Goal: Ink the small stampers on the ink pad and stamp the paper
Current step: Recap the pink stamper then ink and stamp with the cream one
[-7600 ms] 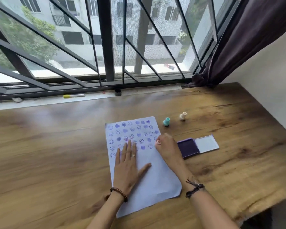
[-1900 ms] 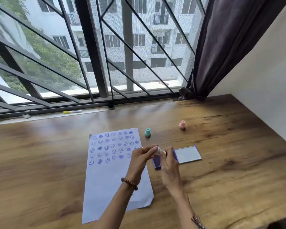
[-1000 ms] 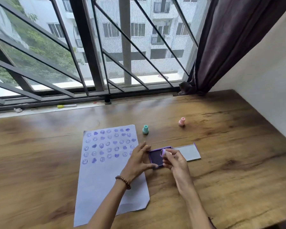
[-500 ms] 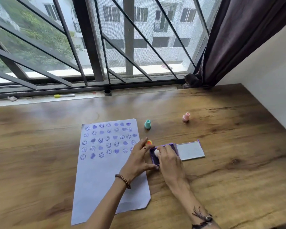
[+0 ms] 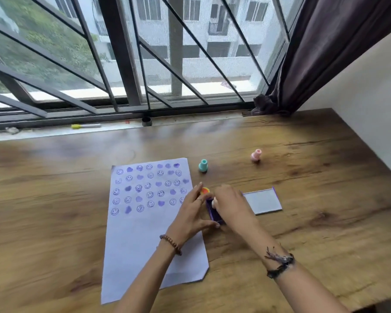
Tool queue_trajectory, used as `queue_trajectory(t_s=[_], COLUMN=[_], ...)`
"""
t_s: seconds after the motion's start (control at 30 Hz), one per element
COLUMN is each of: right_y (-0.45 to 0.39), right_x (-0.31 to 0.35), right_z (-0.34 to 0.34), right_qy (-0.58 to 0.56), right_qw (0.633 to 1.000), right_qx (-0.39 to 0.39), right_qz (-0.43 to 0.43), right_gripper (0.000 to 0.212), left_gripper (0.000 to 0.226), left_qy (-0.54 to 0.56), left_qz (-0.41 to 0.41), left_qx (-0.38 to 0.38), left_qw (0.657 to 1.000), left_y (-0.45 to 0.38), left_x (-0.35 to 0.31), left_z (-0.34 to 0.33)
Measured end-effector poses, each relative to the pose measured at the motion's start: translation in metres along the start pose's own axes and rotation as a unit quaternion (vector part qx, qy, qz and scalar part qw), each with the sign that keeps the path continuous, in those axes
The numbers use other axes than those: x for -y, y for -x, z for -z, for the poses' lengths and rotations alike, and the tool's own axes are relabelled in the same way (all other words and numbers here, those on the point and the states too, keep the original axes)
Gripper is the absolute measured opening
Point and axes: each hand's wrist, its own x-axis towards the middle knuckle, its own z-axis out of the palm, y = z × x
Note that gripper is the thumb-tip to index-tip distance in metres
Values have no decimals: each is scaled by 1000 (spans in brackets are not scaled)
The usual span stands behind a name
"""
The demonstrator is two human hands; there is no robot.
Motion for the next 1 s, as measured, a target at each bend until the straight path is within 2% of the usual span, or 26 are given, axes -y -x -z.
queue_trajectory(t_s=[0.1,0.23,0.37,0.5,0.6,0.7,0.77,0.83,0.93,1.0], right_y=[-7,5,24,38,45,51,53,52,52,49], right_x=[-7,-9,19,67,107,143,161,176,194,204], right_z=[11,6,-13,-36,-50,-63,-71,-78,-84,-86], right_qy=[-98,-255,-442,-592,-623,-611,-588,-536,-396,-322], right_qw=[992,961,883,791,766,776,794,829,906,935], right_qx=[51,-25,-75,-41,-8,2,-13,-45,-93,-123], right_qz=[-69,-102,-137,-148,-157,-154,-153,-154,-115,-84], right_gripper=[16,18,11,7,11,7,8,5,7,12], left_gripper=[100,85,66,51,59,72,79,82,84,86], left_qy=[30,-14,-73,-98,-129,-174,-196,-209,-225,-229], left_qz=[22,20,47,53,80,86,76,65,44,36], left_qx=[-39,-107,-116,-109,-41,34,46,41,17,12], left_qw=[999,994,989,988,988,980,977,975,973,973], left_y=[3,23,59,95,109,114,115,116,119,119], left_x=[-1,18,48,75,89,97,103,108,114,116], left_z=[15,60,112,157,179,185,184,182,178,177])
